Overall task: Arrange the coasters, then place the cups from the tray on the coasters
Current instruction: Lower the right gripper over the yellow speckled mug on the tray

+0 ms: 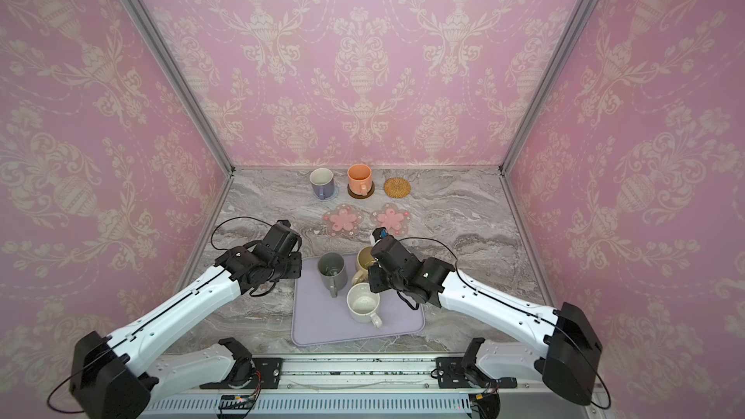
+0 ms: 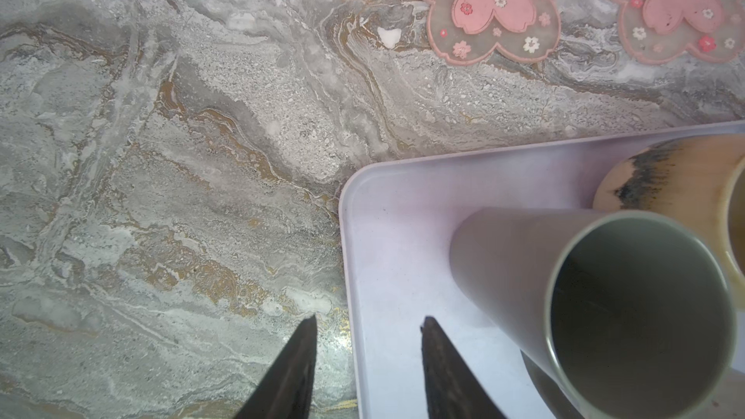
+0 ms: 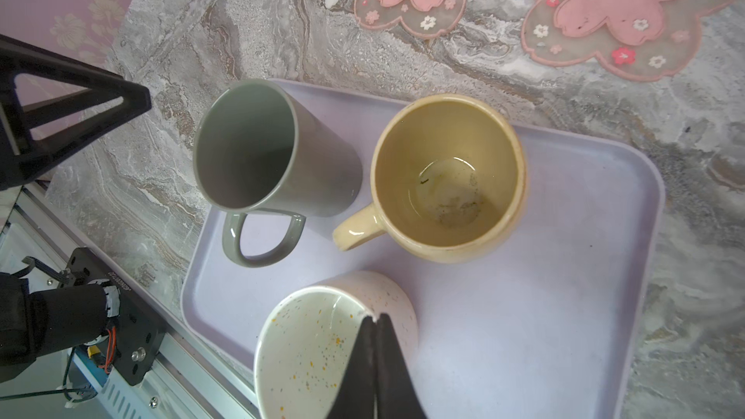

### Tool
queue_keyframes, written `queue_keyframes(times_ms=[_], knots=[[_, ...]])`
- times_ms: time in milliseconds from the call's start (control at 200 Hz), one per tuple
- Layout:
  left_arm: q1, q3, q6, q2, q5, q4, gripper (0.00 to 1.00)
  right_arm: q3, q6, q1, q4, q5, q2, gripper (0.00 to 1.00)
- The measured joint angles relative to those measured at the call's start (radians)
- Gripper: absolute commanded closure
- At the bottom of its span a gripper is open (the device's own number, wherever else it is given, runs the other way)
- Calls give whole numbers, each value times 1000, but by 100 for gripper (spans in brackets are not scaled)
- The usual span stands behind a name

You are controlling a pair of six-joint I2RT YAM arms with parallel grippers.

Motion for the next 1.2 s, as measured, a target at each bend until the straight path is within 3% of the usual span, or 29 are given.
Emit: queue_keyframes(times_ms=[490, 1201], knots=[[0, -58, -31, -110, -27, -37, 54, 286, -61, 89, -55, 13, 331, 99], [0, -79, -31, -150, -50, -49, 54, 326, -93, 89, -135, 88, 425, 100]])
